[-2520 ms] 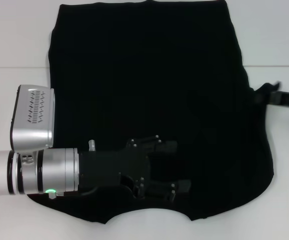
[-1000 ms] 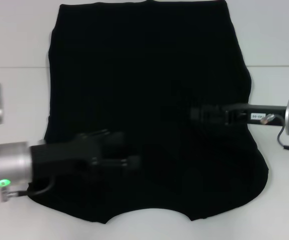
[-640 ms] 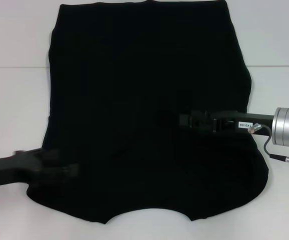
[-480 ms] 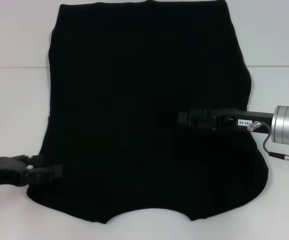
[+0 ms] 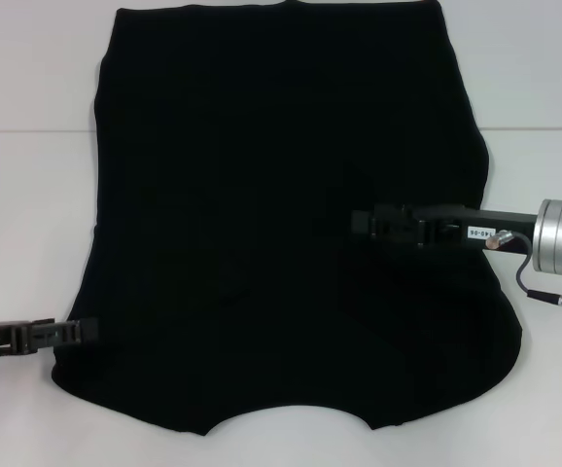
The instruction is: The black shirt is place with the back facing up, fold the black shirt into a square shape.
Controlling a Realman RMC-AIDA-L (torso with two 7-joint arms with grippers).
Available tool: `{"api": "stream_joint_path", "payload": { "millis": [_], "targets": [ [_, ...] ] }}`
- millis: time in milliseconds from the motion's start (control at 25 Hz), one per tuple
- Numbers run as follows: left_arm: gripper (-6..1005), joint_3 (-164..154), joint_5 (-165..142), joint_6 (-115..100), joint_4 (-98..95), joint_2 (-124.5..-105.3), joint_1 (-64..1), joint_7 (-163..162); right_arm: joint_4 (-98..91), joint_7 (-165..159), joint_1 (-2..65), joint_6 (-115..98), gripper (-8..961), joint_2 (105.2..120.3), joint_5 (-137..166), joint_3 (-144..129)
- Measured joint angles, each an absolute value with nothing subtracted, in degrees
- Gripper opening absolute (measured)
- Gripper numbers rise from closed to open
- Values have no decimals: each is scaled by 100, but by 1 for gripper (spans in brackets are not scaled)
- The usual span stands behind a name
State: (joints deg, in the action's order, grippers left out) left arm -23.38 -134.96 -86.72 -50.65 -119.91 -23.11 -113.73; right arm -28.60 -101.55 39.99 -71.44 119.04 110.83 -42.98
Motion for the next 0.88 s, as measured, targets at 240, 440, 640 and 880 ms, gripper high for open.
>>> {"api": "stream_joint_path", "payload": {
  "millis": [240, 440, 640, 880],
  "targets": [
    [846, -2345, -13548, -8661, -5065, -11990, -2301, -11510, -2873, -10171, 3999, -7147, 591, 11874, 11082, -4298],
    [845, -2350, -13737, -8749, -5081, -11988, -2301, -11522, -2874, -10176, 3999, -7145, 590, 11864, 11083, -4298],
    [843, -2545, -13846, -8761, -5085, -11987, -2325, -11441, -2882, -10178, 4007, -7158, 591, 11864, 11083, -4298],
    [797, -2629, -13956, -8671, -5059, -11971, -2410, -11416, -2883, -10175, 4016, -7163, 582, 11865, 11083, -4298]
  ]
}}
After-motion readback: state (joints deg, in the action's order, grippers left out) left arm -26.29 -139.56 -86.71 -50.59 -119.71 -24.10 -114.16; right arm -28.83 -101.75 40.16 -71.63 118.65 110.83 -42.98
